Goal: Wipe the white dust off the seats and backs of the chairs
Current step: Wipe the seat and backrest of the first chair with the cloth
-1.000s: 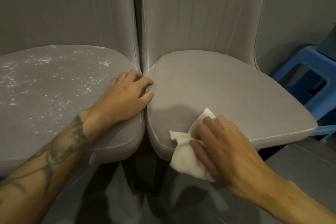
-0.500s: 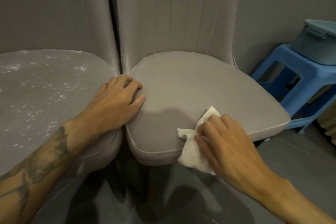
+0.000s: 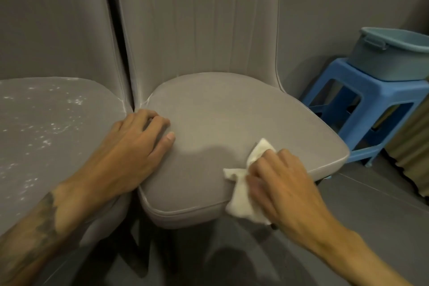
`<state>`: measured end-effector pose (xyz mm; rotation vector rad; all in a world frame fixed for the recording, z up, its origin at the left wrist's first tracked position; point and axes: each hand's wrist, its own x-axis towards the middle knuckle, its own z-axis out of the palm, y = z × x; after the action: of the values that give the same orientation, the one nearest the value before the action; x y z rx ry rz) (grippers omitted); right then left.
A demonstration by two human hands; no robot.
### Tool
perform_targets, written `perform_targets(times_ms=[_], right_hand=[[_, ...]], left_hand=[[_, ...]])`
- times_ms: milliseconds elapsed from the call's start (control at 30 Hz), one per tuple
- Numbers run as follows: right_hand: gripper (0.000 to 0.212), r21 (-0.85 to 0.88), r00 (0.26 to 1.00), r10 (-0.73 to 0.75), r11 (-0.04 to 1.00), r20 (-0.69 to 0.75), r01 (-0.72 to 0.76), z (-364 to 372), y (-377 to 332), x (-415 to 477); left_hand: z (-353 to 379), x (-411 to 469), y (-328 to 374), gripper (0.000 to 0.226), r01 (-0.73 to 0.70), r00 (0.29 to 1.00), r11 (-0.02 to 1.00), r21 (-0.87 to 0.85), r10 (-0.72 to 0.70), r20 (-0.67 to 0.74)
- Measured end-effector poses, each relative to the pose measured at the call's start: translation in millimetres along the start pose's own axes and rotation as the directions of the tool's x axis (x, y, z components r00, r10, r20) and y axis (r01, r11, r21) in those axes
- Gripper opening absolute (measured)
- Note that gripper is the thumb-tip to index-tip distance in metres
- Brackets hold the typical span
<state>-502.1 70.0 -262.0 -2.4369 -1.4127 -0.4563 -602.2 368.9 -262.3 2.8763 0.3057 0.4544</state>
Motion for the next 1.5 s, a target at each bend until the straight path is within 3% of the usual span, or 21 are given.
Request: perform_targets(times_ms=[100,200,367,467,567,733,867,967,1133,1367,1500], right_hand=[[0.025,-0.015,0.999,-0.038,0.999,-0.036,0.038,15,-27,9],[0.024,0.024,0.997,-0.067,0.998,0.037,0.066,4,6,0],[0.024,-0.019,0.997,0.076,0.997,-0.017,-0.076,-9,31,-9],[0.025,0.011,0.999,-0.006,1.000,-0.038,0.007,11,0,-4],[0.025,0.002,0.998,-0.057,0.998,-0.011,0.057,9,18,-6],[0.029,-0.001,0.990,0.135,0.991,-0.042,-0.136,-10,65,-18],[0.023,-0.023,0.999,0.039,0.999,-0.020,-0.040,8,30,-10],[0.023,-0.002,0.999,-0.010,1.000,0.036,0.010,4,55,-14],[0.025,0.027,0.966,0.254,0.967,-0.044,-0.253,-24,129,-27],[0.021,0.054,0.995,0.093,0.994,0.039,-0.095,-2,94,-18],[0.024,0.066,0.962,0.270,0.961,-0.030,-0.267,-21,146,-11]], left_hand=[[-2,2,17,0.052,-0.063,0.997,0.998,-0.017,0.064,0.035],[0,3,35,0.054,-0.124,0.991,0.992,0.005,0.123,0.045],[1,-5,54,0.056,-0.159,0.986,0.987,-0.035,0.160,0.053],[6,-13,60,0.052,-0.170,0.983,0.985,-0.042,0.173,0.065],[11,-16,61,0.047,-0.175,0.983,0.984,-0.021,0.175,0.046],[15,-19,62,0.044,-0.171,0.985,0.985,-0.029,0.172,0.026],[15,-16,61,0.040,-0.185,0.983,0.982,-0.024,0.185,0.000],[17,-14,60,0.039,-0.209,0.978,0.978,-0.004,0.209,-0.021],[17,-15,61,0.040,-0.201,0.979,0.980,-0.013,0.200,-0.027],[13,-11,59,0.043,-0.201,0.979,0.980,0.002,0.201,0.032],[12,-12,54,0.044,-0.211,0.976,0.976,-0.044,0.213,0.050]])
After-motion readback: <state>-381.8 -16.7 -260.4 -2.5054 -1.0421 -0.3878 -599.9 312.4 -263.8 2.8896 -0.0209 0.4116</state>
